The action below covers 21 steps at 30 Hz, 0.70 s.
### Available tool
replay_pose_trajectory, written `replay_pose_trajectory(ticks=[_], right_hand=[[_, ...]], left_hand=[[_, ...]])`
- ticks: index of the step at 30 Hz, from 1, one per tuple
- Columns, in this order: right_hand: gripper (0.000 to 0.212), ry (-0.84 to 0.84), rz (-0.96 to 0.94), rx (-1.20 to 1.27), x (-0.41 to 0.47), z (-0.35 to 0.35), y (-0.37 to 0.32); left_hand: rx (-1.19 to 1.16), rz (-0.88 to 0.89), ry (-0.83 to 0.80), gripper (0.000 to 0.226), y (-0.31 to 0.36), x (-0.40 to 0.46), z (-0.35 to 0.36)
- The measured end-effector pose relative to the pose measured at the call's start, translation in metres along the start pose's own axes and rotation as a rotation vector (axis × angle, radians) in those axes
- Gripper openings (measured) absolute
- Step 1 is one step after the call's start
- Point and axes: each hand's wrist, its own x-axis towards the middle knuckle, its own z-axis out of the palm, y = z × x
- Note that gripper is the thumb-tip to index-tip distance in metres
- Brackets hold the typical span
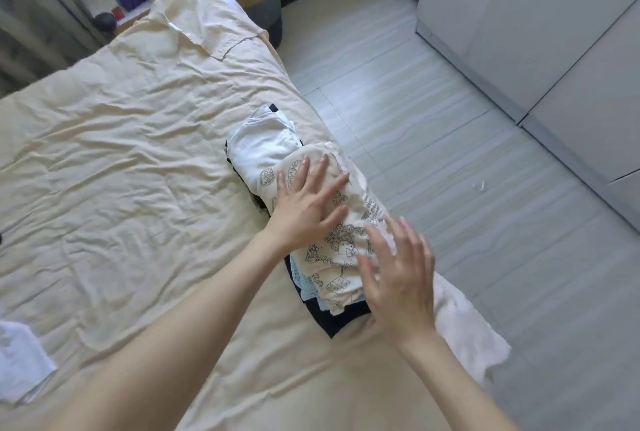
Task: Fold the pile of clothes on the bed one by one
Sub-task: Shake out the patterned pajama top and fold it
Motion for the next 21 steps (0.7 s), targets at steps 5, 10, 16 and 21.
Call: replay_pose_trajectory(ticks=[5,10,16,21], right_hand=[[0.053,-0.494,0.083,-0.041,0.009,0.013,0.011],[0.055,-0.542,0.023,-0.109,0.011,-0.005,0.006],[0.056,-0.557,-0.131,-0.224,0.001,-0.033,-0.016],[0.057,-0.619,-0.316,-0.331,-0.032,-0.030,-0.057]], left_hand=[[0.124,-0.020,-0.109,0.063,0.005,0.011,-0.004],[0.047,-0.068,-0.138,0.063,0.009,-0.009,-0.025],[-0.206,-0.231,0.104,0.059,0.021,-0.116,-0.008],[-0.340,-0.446,0.080,0.060,0.004,-0.232,0.033]])
